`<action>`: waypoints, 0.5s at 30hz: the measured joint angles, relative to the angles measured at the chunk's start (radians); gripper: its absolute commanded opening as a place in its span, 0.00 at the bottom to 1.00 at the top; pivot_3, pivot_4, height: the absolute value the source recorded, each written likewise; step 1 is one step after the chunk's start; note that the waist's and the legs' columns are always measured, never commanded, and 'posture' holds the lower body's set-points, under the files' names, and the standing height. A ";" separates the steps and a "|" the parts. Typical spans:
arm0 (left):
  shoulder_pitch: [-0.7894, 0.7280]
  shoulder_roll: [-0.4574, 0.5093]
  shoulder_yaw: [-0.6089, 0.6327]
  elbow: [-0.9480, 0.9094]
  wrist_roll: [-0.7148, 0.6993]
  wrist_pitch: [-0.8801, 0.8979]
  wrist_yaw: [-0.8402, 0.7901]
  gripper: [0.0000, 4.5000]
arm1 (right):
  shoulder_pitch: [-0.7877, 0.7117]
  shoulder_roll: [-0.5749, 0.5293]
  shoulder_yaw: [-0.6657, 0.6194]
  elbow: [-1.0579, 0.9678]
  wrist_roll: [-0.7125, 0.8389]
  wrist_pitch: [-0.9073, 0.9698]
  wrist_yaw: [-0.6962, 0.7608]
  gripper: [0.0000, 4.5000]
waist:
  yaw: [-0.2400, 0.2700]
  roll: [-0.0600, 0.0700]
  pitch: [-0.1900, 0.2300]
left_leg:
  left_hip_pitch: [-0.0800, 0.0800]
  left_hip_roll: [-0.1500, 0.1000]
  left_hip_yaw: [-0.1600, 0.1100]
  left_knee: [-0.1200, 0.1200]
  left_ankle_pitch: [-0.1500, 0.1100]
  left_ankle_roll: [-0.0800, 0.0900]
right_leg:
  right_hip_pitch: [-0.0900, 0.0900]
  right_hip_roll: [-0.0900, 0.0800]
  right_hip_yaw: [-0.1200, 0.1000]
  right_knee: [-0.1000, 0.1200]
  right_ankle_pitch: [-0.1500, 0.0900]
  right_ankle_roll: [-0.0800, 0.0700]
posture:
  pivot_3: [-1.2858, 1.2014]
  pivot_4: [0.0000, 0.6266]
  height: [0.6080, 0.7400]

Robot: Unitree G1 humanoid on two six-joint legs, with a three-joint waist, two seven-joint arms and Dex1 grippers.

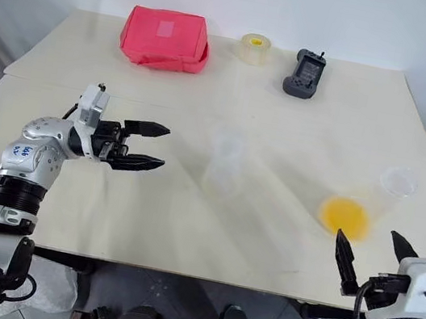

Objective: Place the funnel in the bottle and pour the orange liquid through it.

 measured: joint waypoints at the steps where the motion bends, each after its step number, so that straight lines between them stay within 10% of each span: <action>1: 0.000 0.000 0.000 0.000 0.001 -0.004 -0.002 0.99 | -0.019 0.000 -0.002 0.016 -0.002 -0.006 -0.007 1.00 | 0.000 0.000 0.000 | 0.000 0.000 0.000 0.000 0.000 0.000 | 0.000 0.000 0.000 0.000 0.000 0.000 | 0.52 0.24 1.00; 15: 0.060 0.014 0.000 -0.044 0.021 -0.005 -0.005 0.99 | -0.309 -0.029 0.065 0.258 -0.106 -0.010 -0.049 1.00 | 0.003 0.000 0.000 | -0.001 0.000 0.000 0.000 0.001 -0.001 | -0.001 0.000 0.000 0.001 0.000 0.000 | 0.52 0.24 1.00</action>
